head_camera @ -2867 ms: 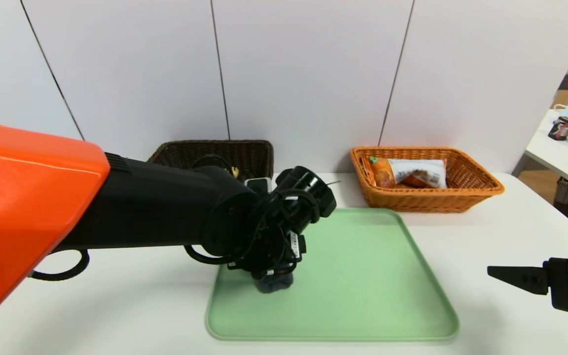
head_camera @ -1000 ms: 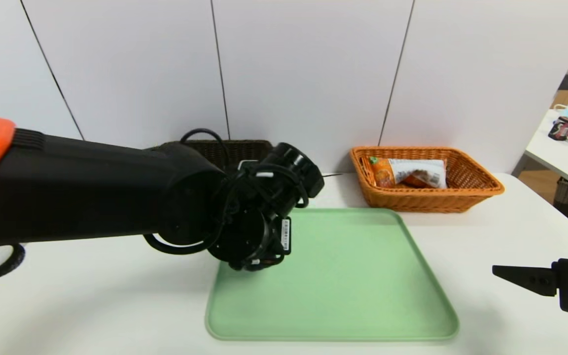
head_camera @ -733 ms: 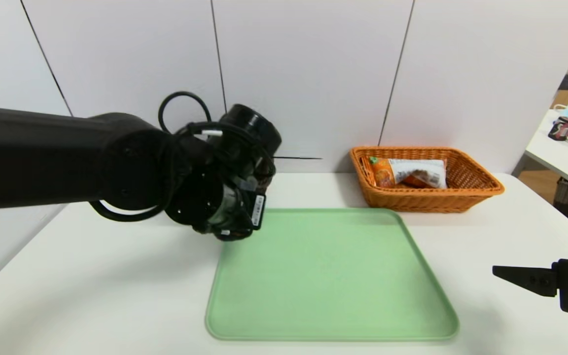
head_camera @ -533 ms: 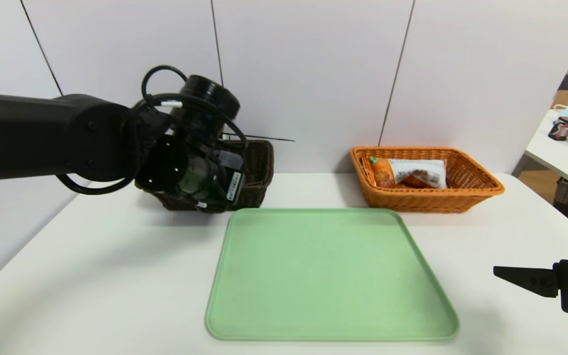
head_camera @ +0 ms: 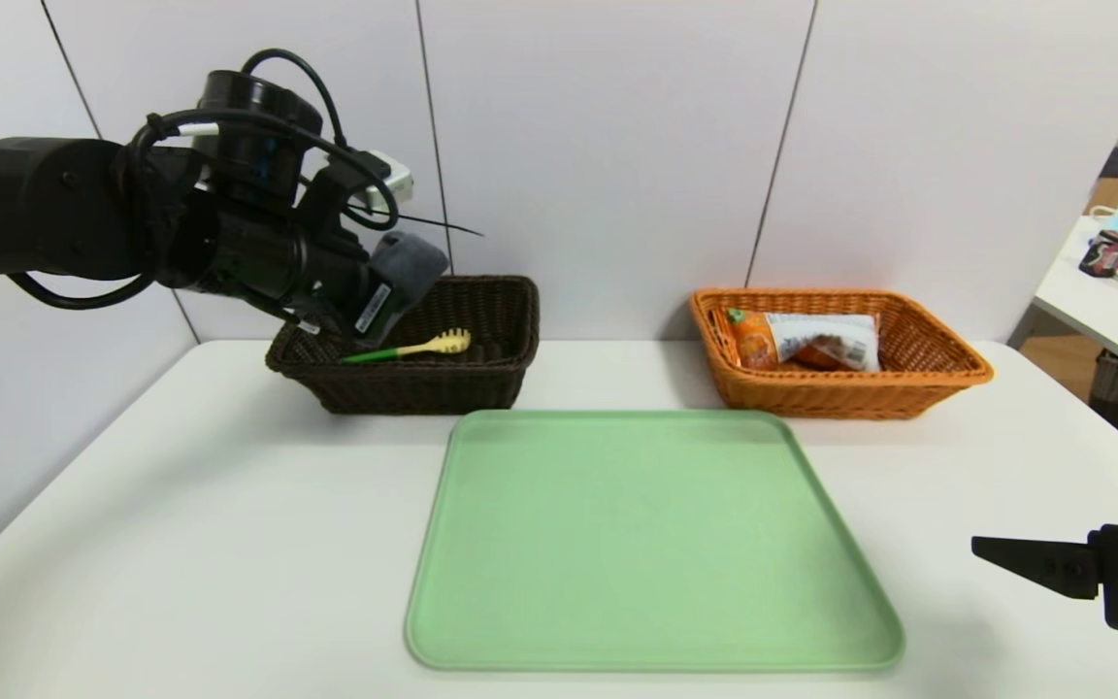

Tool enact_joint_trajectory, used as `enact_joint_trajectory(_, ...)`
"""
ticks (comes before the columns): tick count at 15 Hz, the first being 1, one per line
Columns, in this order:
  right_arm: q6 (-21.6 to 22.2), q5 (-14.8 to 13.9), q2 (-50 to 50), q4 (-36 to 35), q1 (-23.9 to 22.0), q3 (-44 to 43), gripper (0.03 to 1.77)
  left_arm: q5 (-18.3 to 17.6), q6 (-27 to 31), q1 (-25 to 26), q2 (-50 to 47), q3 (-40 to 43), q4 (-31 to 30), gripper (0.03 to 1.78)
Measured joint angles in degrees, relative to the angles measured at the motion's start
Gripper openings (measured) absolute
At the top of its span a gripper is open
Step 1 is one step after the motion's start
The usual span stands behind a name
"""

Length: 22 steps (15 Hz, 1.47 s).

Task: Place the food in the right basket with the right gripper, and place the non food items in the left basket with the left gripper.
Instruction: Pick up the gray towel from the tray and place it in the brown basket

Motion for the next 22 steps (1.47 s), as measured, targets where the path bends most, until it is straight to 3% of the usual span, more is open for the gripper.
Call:
enact_joint_trajectory(2,0.0,-0.2,0.0,0.0,-0.1,0.1,1.70,-4.6,7.7,2.5,1.3,-0.2,-1.8,0.25)
enact_joint_trajectory(6,0.1,-0.2,0.1,0.0,-0.2,0.5,1.70,-5.3,19.6,4.5,5.5,-2.3,-2.3,0.25)
enact_joint_trajectory(11,0.2,-0.3,0.1,0.1,-0.3,0.6,1.70,-7.3,28.2,5.5,10.9,-8.5,-3.0,0.25)
enact_joint_trajectory(16,0.2,-0.6,-0.2,0.4,-0.8,0.7,1.70,-8.9,38.5,6.7,15.6,-11.2,-7.4,0.25)
enact_joint_trajectory(22,0.2,-0.7,-0.9,0.4,-1.1,0.7,1.70,-8.8,40.2,7.0,18.8,-12.2,-7.7,0.25)
